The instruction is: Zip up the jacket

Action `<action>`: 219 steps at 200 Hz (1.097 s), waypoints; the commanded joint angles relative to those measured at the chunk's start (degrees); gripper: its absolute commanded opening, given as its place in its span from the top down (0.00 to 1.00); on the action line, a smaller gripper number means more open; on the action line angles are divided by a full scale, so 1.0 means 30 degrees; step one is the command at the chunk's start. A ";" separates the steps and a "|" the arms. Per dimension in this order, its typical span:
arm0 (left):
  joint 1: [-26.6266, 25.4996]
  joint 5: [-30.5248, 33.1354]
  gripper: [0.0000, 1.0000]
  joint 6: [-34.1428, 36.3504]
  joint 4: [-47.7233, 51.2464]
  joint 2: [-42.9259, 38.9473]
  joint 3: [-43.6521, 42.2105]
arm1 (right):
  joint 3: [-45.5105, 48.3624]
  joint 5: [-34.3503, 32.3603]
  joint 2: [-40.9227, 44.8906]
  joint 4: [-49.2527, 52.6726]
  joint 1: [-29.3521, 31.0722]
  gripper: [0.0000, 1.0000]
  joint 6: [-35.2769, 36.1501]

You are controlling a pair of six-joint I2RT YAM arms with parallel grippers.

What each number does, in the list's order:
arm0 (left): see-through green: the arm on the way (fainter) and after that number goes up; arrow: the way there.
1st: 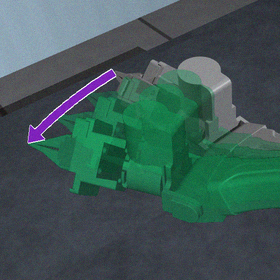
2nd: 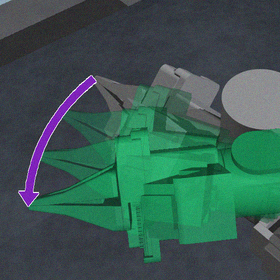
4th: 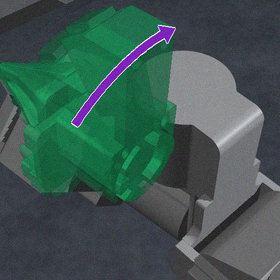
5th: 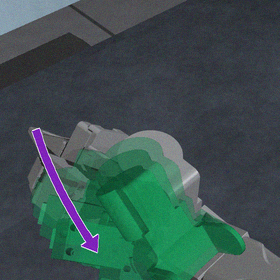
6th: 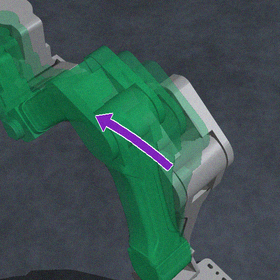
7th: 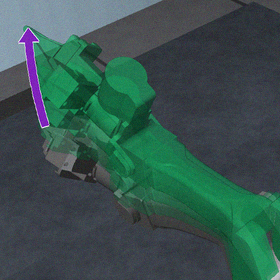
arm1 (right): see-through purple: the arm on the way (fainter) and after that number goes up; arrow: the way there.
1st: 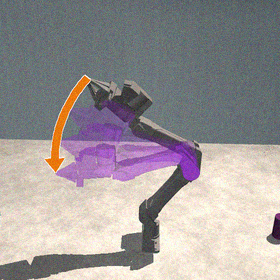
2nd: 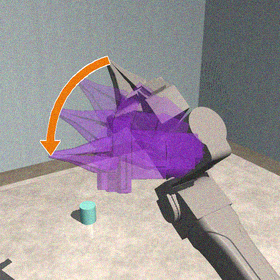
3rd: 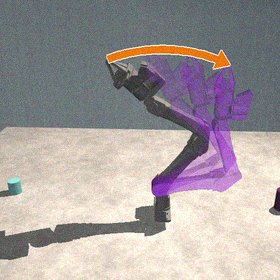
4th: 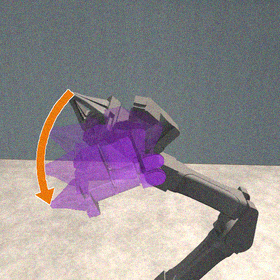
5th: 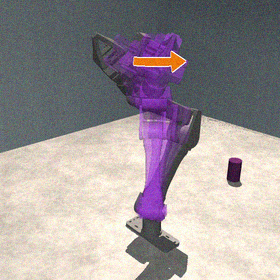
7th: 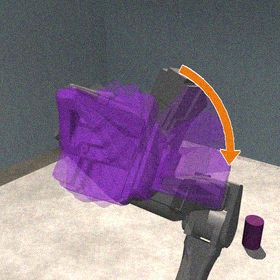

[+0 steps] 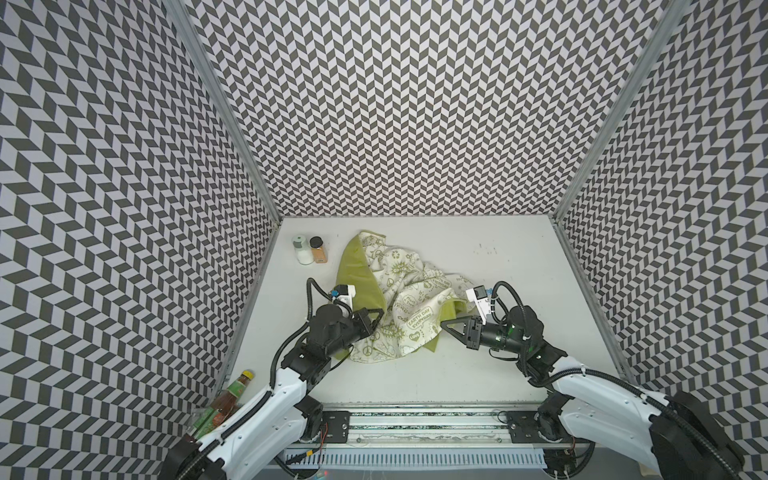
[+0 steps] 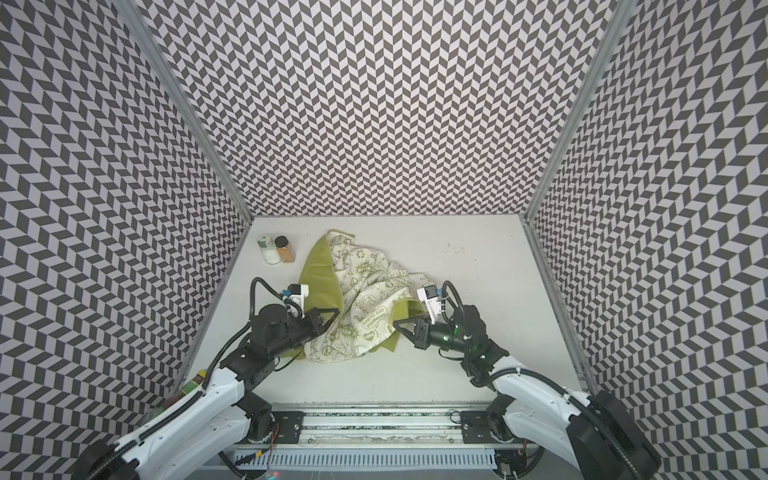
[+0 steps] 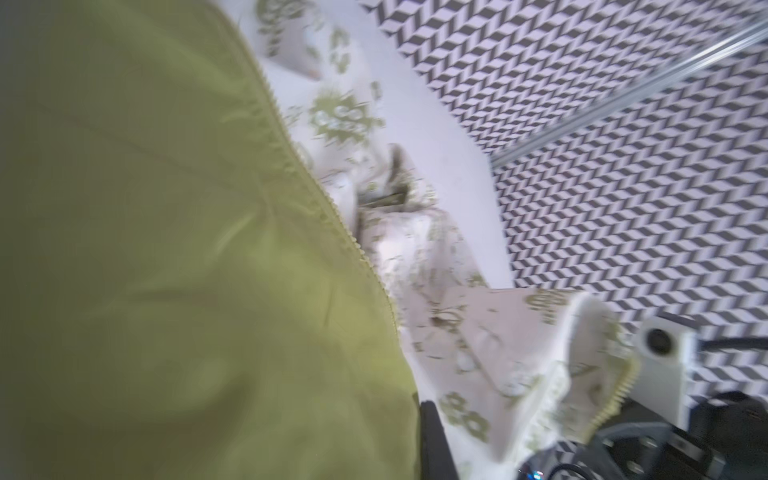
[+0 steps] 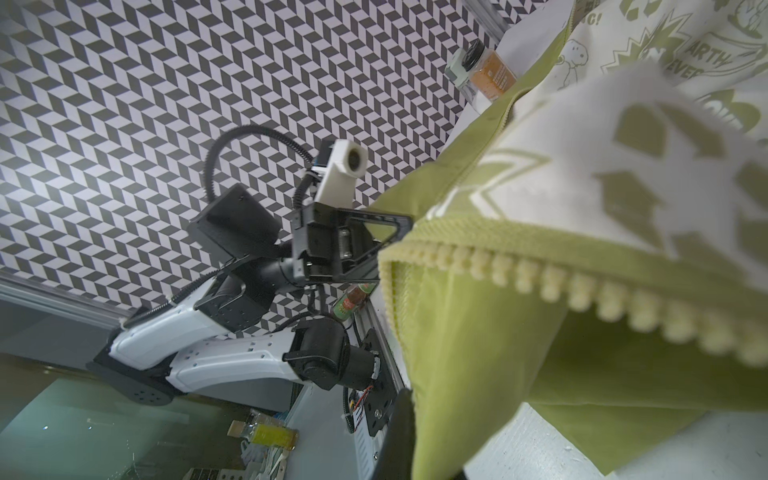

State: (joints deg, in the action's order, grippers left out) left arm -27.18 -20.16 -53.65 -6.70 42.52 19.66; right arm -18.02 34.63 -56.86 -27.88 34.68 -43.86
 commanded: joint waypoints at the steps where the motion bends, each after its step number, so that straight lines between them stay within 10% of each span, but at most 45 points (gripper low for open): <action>1: 0.0152 -0.3751 1.00 -0.1773 -0.2925 -0.1157 0.0413 | -0.1284 -0.1730 0.0950 0.1893 -0.0605 1.00 -0.0088; 52: -0.0002 -0.5813 1.00 -0.6089 -1.0698 -0.1095 -0.2106 | -0.3188 -0.3720 0.2595 0.5473 -0.2599 1.00 0.0747; 159: -0.2740 -0.1559 1.00 -0.4546 -1.2717 0.4265 -0.5612 | -0.1581 -0.2951 -0.5936 -0.3145 0.2613 1.00 -0.1732; 219: -0.2982 0.2195 0.65 -0.3034 -0.6912 0.3136 -0.6080 | -0.0798 -0.3205 -0.6730 -0.4020 0.2764 1.00 -0.1976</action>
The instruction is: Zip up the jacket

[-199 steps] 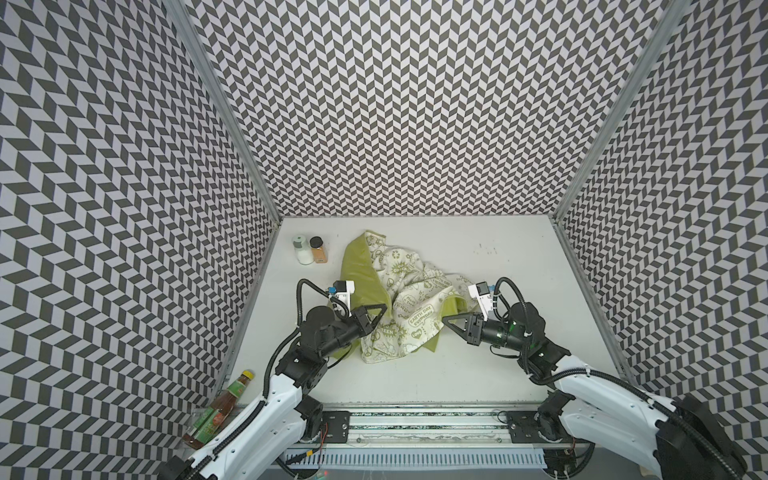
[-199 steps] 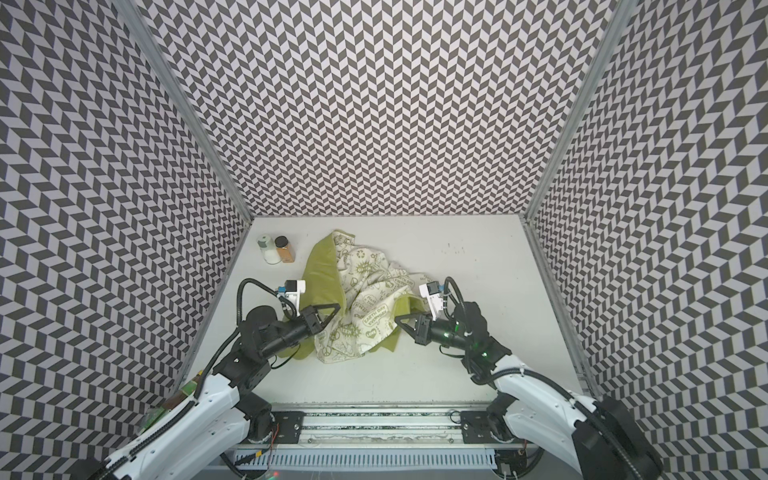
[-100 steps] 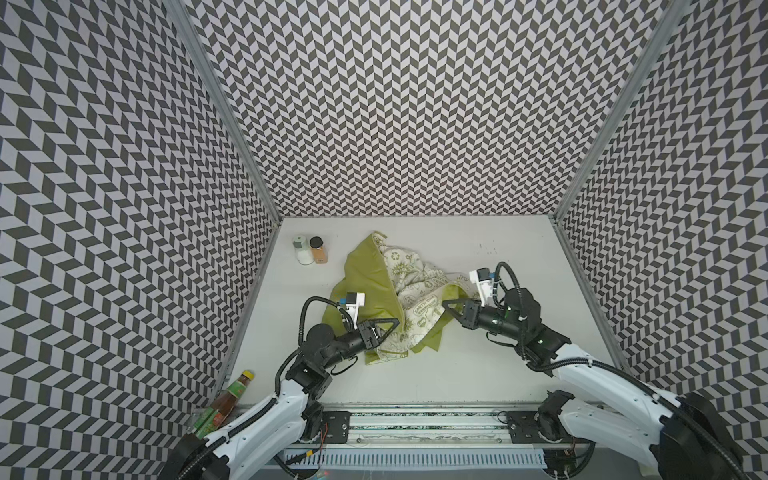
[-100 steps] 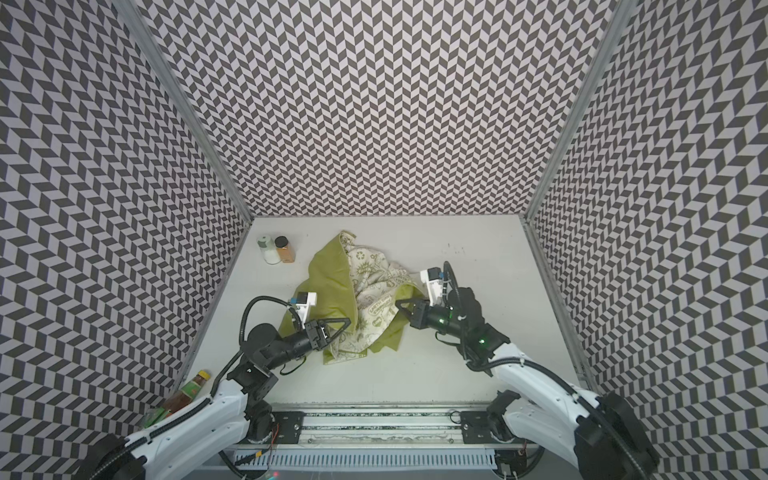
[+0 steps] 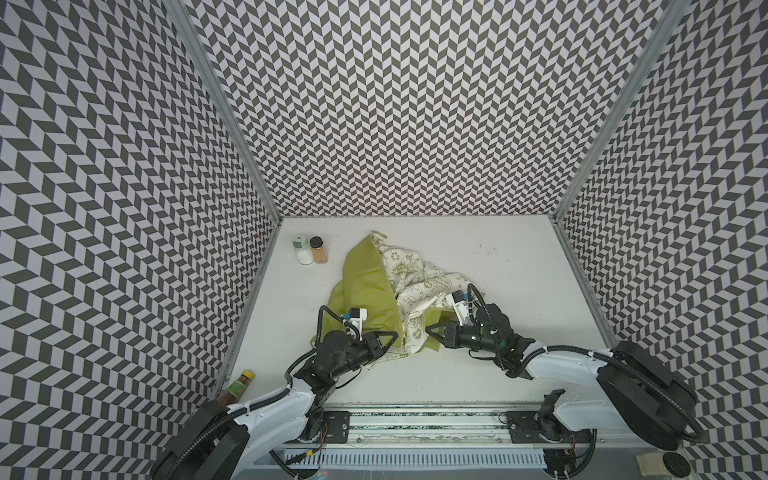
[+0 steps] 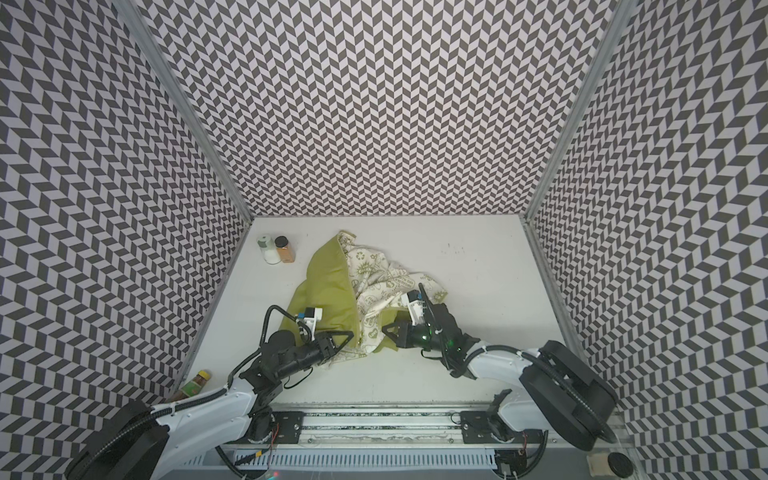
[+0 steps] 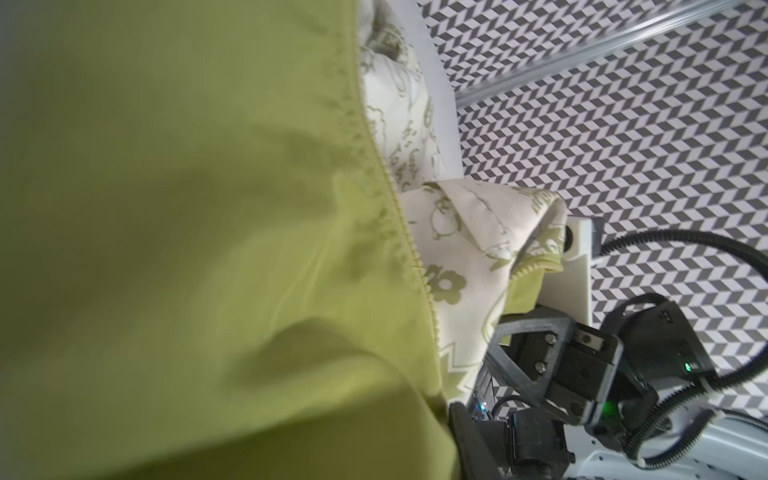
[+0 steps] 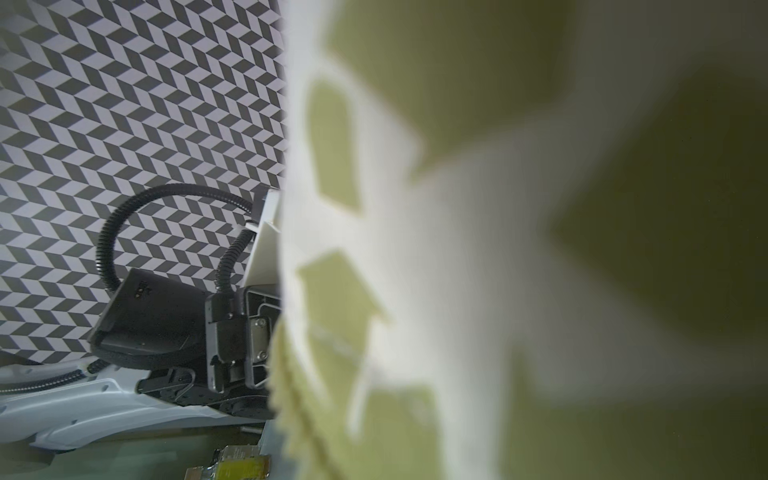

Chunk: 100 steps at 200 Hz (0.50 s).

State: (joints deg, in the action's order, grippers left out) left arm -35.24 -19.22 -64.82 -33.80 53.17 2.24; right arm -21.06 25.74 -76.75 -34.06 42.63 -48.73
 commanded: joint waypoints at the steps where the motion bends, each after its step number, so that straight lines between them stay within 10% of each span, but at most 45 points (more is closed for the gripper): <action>1: -0.0323 0.1933 0.65 0.0673 0.2139 -0.0410 -0.0276 | 0.0219 -0.0249 -0.0105 -0.1952 0.0114 1.00 -0.0360; 100: -0.3771 0.6864 0.46 -0.1916 0.0384 -0.1106 -0.0437 | 0.0688 -0.0354 0.0006 -0.2413 0.0145 1.00 -0.0723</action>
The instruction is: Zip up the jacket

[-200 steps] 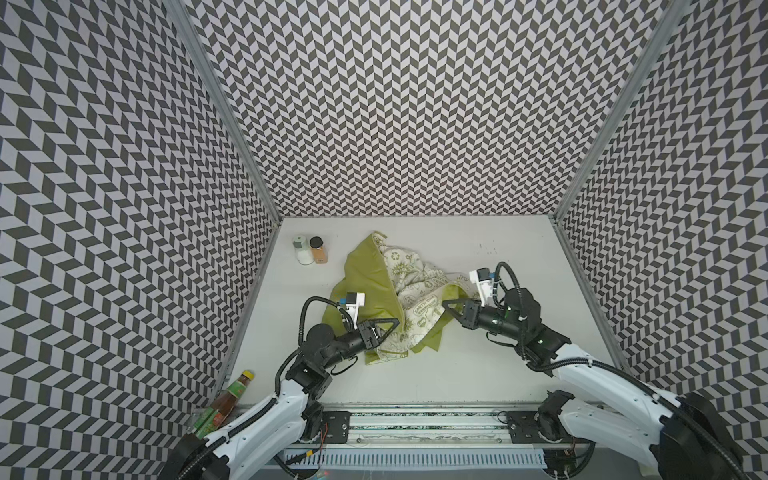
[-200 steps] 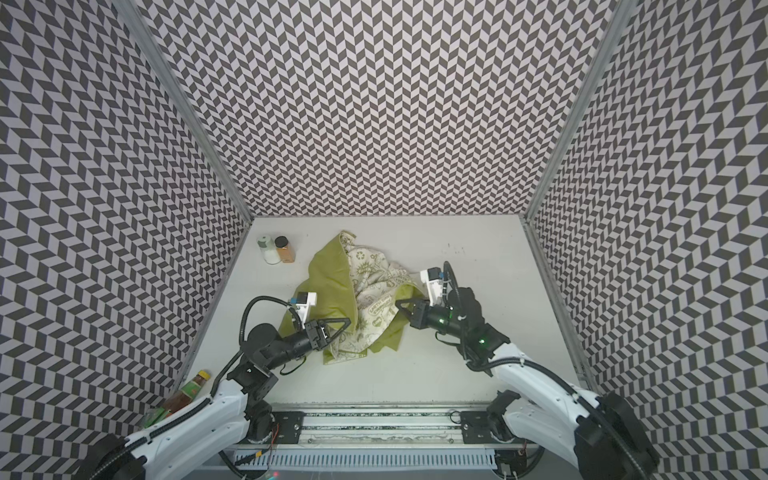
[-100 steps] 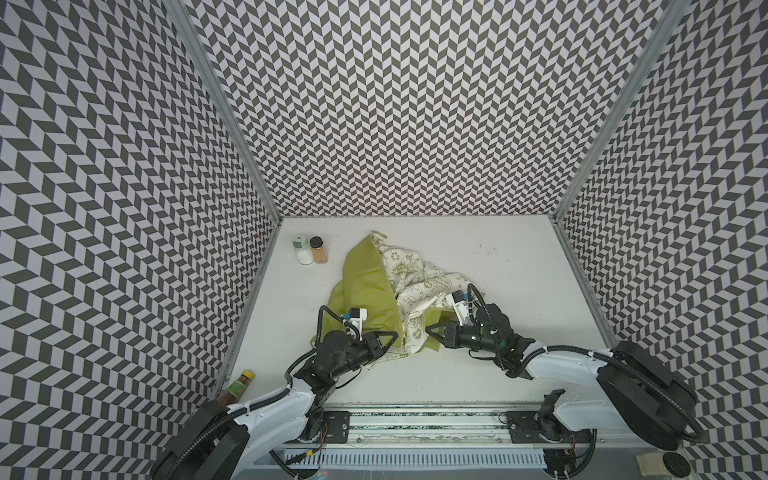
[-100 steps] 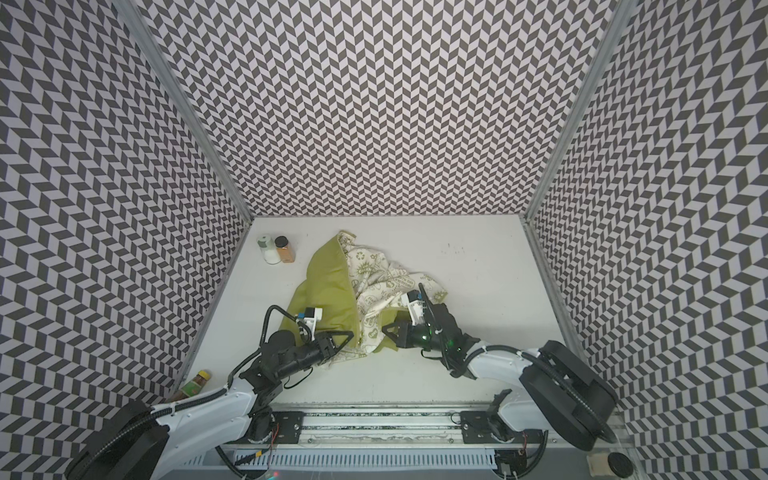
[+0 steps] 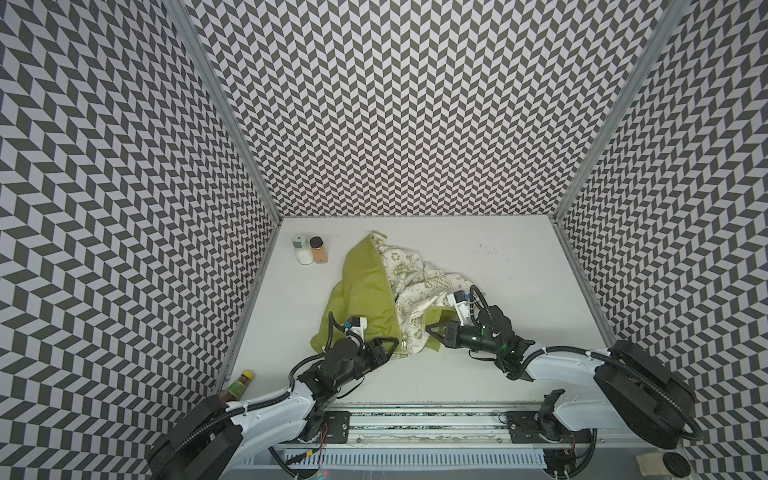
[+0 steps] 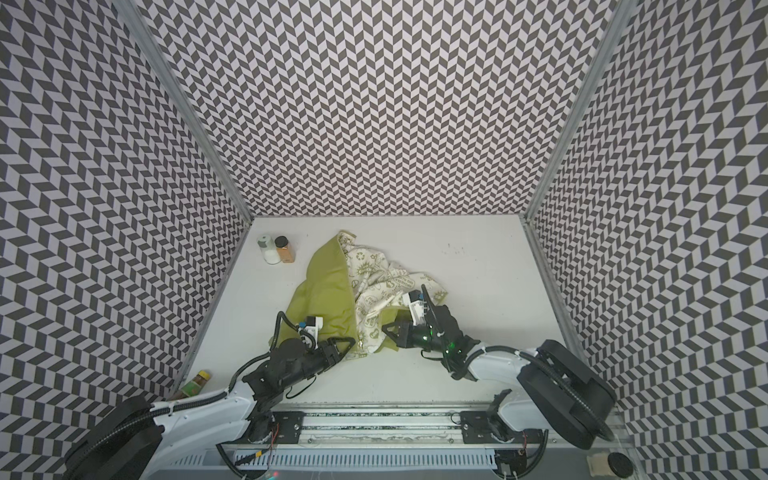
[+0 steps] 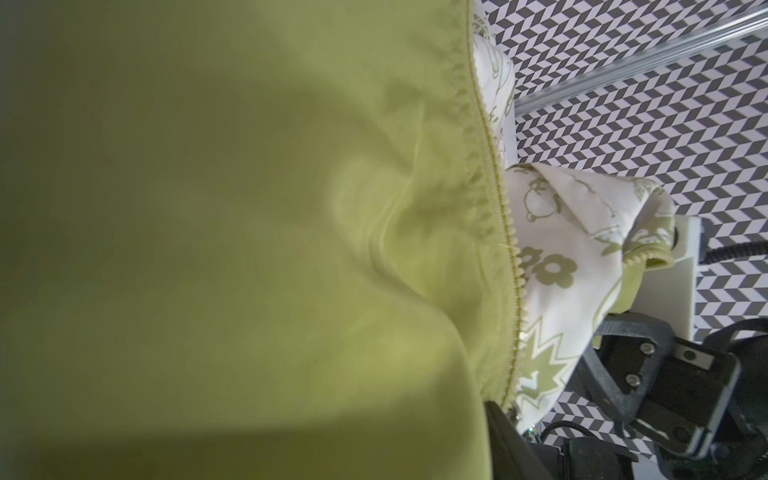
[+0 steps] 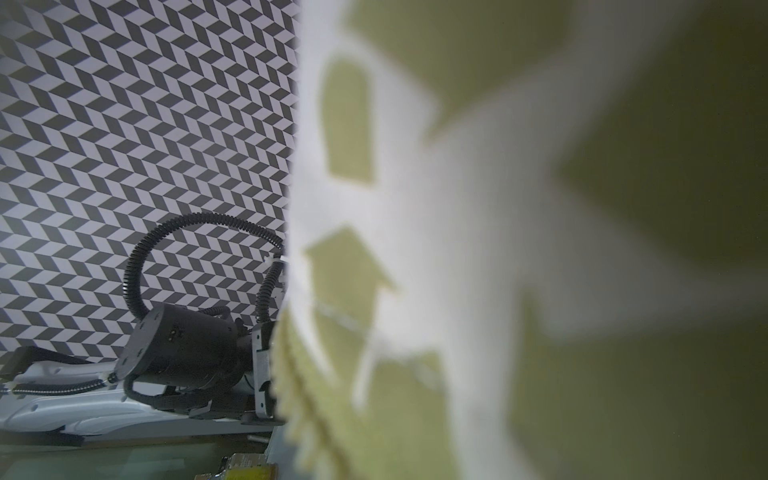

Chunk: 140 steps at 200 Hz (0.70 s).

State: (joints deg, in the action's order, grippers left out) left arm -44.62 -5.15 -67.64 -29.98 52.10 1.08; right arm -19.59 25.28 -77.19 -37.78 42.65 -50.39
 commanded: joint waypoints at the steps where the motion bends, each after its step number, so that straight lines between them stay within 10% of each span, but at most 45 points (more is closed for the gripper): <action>1: -0.0693 0.2222 0.46 -0.1007 -0.0943 -0.0781 -0.0074 | 0.0216 -0.0197 0.0138 -0.1161 0.0138 1.00 -0.0168; 140: -0.3174 0.4001 0.64 -0.1883 -0.5897 0.3993 0.1001 | 0.0698 -0.0020 0.0485 -0.1872 0.0138 1.00 -0.0616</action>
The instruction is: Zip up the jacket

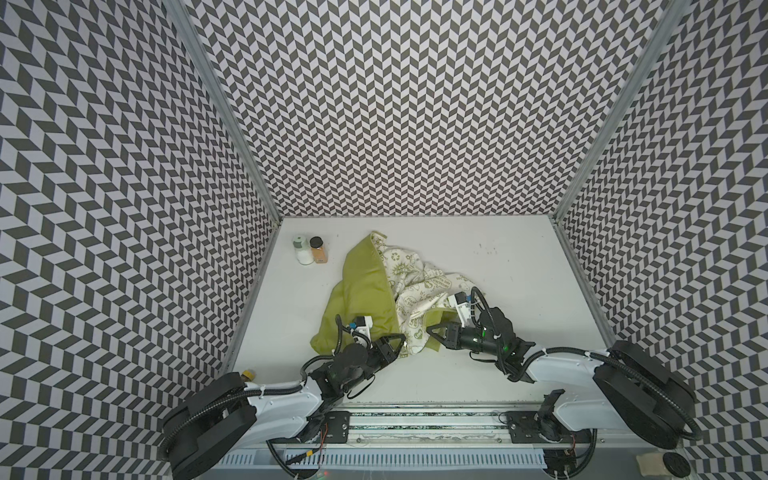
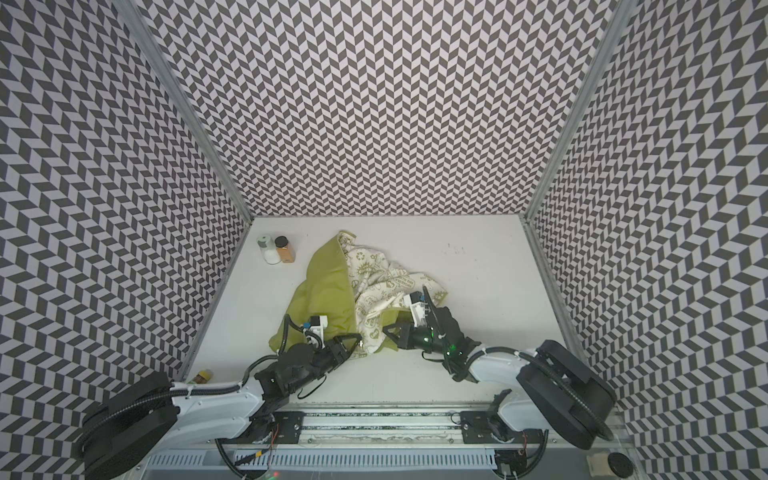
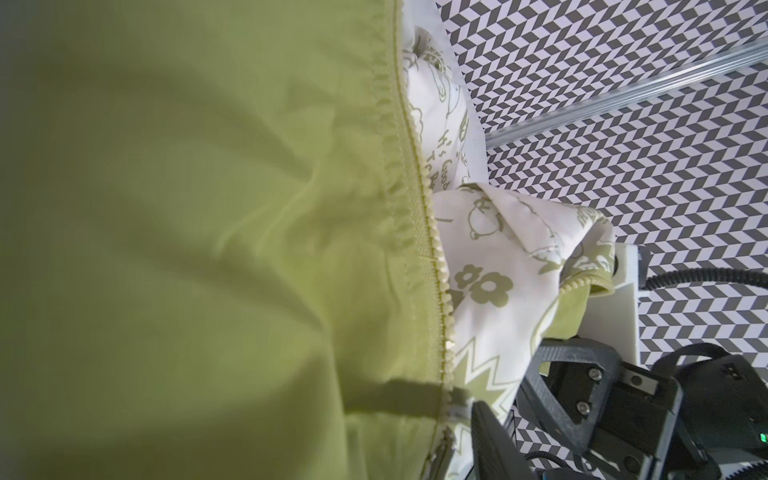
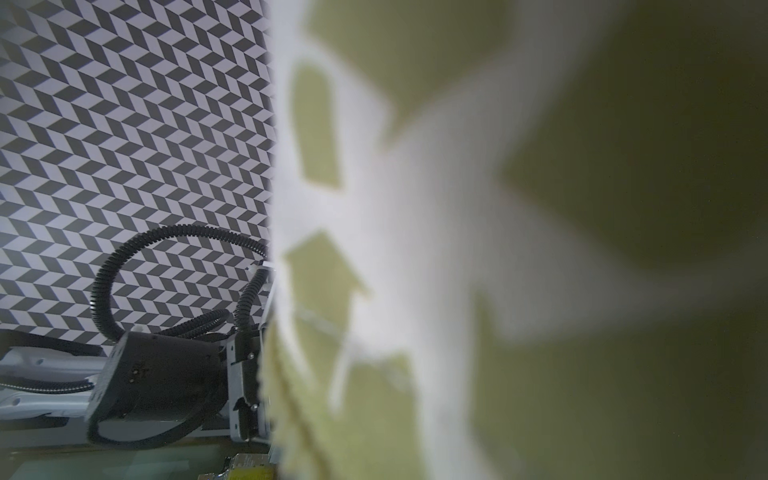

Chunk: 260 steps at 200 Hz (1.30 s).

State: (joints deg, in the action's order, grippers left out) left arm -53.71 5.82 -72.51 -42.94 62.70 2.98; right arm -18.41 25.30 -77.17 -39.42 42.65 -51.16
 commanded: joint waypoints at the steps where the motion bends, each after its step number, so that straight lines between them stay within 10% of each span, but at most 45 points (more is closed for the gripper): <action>1: -0.0143 0.0344 0.64 -0.0231 -0.1571 0.0459 0.0375 | 0.0306 -0.0041 0.0488 -0.1329 0.0138 1.00 -0.0356; 87: 0.0695 -0.0197 1.00 -0.0381 -0.0603 -0.2945 -0.0334 | -0.0224 0.0356 0.1747 -0.0822 0.0581 1.00 -0.0205; 160: 0.3693 -0.4907 1.00 -0.0647 -0.2507 -0.6507 -0.0996 | -0.2041 -0.0230 0.2042 -0.0654 0.2302 1.00 -0.0460; 260: 0.4574 -0.8150 1.00 -0.1874 -0.7847 -0.3664 -0.0995 | -0.3262 -0.0355 0.0765 -0.1036 0.2496 1.00 -0.0062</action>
State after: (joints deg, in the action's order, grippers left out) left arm -40.42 -14.98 -76.82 -60.42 51.33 0.73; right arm -26.96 24.86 -74.04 -39.05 49.82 -51.53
